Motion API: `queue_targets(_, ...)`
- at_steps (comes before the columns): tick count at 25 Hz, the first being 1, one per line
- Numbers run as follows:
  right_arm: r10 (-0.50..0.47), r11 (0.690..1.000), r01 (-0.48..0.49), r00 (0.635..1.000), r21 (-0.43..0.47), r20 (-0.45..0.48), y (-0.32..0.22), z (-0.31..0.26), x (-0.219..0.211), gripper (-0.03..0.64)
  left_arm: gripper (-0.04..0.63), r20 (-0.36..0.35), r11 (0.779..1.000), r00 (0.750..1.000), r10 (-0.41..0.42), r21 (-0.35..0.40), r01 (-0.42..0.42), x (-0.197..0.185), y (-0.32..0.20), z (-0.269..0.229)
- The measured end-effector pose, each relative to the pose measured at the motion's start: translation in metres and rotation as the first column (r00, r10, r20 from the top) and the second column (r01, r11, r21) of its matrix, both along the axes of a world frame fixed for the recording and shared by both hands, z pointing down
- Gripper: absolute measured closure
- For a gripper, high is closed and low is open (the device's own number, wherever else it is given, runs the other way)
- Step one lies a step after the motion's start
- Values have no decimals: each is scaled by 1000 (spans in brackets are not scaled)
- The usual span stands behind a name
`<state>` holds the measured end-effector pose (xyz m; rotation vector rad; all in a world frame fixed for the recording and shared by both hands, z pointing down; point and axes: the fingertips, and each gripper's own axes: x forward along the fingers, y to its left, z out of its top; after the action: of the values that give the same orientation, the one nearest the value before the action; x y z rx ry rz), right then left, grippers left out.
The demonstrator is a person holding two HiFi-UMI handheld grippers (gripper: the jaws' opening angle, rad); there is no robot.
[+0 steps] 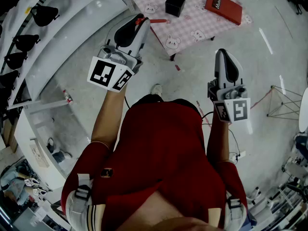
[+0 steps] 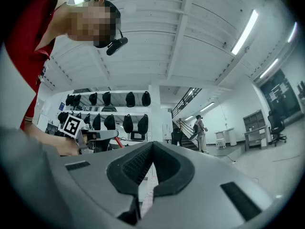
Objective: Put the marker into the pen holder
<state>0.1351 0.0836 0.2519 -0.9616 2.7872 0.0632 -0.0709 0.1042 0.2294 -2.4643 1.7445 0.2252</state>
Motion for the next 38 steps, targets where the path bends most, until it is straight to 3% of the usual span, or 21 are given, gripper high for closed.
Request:
queue_targets(8, 53, 998, -53, 998, -30, 24, 9, 5, -31, 618, 535, -22, 999, 999, 48, 7, -48, -37, 4, 6)
queue_targets(14, 76, 996, -77, 997, -39, -18, 8, 11, -53, 617, 535, -40, 996, 995, 91, 14, -90, -53, -9, 16)
queue_targets(27, 125, 990, -129, 990, -57, -65, -20, 19, -72, 617, 535, -70, 990, 987, 144, 11, -144, -71, -54, 28)
queue_targets(38, 126, 988, -131, 990, -82, -57, -60, 30, -73, 617, 535, -55, 989, 988, 146, -23, -148, -73, -96, 36)
